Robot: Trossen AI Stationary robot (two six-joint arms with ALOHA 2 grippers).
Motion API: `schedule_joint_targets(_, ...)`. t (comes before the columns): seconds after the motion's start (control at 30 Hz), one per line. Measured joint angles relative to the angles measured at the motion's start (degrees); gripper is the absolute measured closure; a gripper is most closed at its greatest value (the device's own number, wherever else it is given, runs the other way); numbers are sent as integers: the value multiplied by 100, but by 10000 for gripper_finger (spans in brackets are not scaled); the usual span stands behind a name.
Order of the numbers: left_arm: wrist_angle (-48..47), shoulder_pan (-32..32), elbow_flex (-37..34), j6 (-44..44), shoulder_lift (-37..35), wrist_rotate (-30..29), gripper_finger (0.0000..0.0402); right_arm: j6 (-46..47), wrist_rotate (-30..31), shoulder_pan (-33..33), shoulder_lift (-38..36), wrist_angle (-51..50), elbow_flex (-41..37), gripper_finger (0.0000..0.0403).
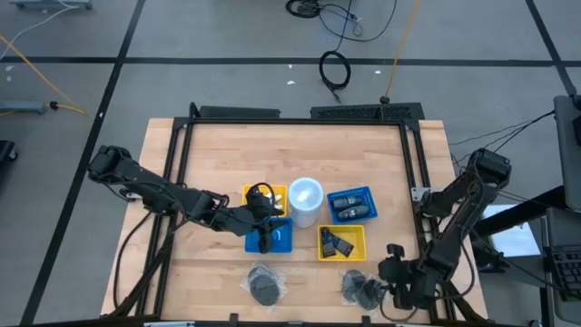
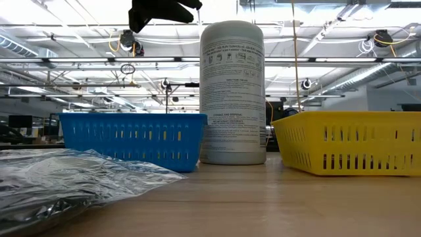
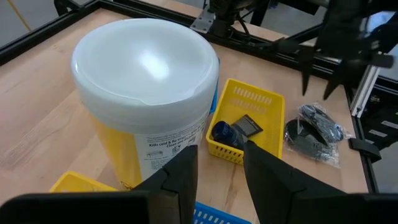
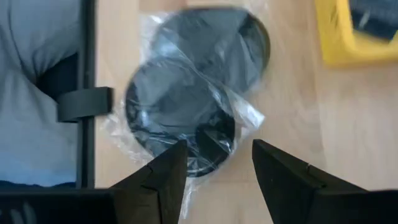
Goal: Pick & Place Travel size toiletries
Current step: Put the black hairbrush into the bottom blue bin
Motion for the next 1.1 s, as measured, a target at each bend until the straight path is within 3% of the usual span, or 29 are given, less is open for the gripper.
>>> schedule_joint_targets(0.37, 2, 0, 0, 0, 0, -2, 273, 372, -368, -248, 2, 1313, -966, 215)
schedule_joint_targets(0.6, 2, 1, 0, 2, 0, -4, 273, 367, -417, -399, -1, 2474, -1495, 225)
schedule_joint_targets(0.73, 2, 0, 0, 2, 0, -4, 273, 368, -435, -475, -11, 2602, -1600, 240)
schedule_joint_targets(0.87, 2, 0, 0, 2, 0, -7, 273, 231, -533, -489, -11, 2579, -1616, 276)
schedule_joint_targets(1.03, 2, 1, 0, 9, 0, -47, 273, -164, -609, -511, -3, 2531, -1622, 373)
schedule_joint_targets(1.1, 2, -1, 0, 7, 0, -94, 273, -353, -643, -533, -2, 2529, -1625, 394)
